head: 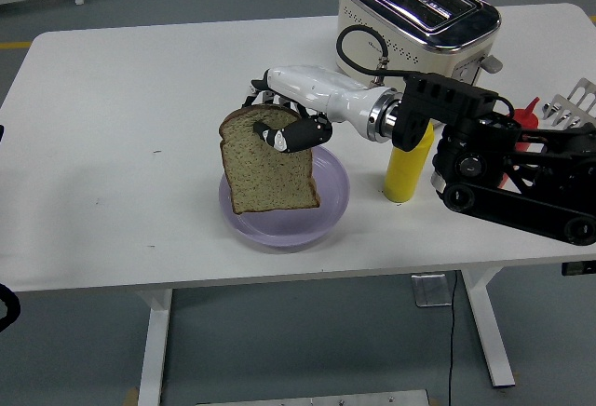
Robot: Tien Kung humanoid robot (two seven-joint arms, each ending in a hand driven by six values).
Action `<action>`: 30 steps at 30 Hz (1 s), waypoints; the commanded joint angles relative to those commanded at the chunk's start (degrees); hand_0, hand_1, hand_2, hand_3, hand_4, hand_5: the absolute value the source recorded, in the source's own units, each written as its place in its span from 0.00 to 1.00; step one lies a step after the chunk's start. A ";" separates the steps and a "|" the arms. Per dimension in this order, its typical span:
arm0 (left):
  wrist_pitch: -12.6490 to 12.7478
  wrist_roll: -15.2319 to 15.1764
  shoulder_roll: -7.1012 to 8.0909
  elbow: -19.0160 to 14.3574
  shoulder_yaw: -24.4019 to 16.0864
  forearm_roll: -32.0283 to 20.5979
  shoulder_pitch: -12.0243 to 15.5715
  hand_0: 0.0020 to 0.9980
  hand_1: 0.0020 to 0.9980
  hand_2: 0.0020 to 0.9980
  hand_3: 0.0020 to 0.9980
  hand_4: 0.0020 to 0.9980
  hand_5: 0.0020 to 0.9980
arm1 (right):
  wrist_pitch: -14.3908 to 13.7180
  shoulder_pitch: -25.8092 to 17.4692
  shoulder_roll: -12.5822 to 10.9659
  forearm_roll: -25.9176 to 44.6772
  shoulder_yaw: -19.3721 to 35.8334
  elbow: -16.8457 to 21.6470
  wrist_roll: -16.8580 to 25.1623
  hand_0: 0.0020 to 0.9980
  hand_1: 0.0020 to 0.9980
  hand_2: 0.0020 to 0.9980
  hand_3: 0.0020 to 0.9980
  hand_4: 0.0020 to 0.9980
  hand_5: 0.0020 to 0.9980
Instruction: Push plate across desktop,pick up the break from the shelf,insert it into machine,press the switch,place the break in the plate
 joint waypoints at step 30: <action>0.06 -0.03 -0.07 0.01 0.21 -0.03 0.16 0.84 0.88 0.94 0.79 0.63 1.00 | -1.64 -1.77 4.49 2.91 -4.06 -11.00 3.28 0.28 0.40 0.45 0.52 0.31 0.09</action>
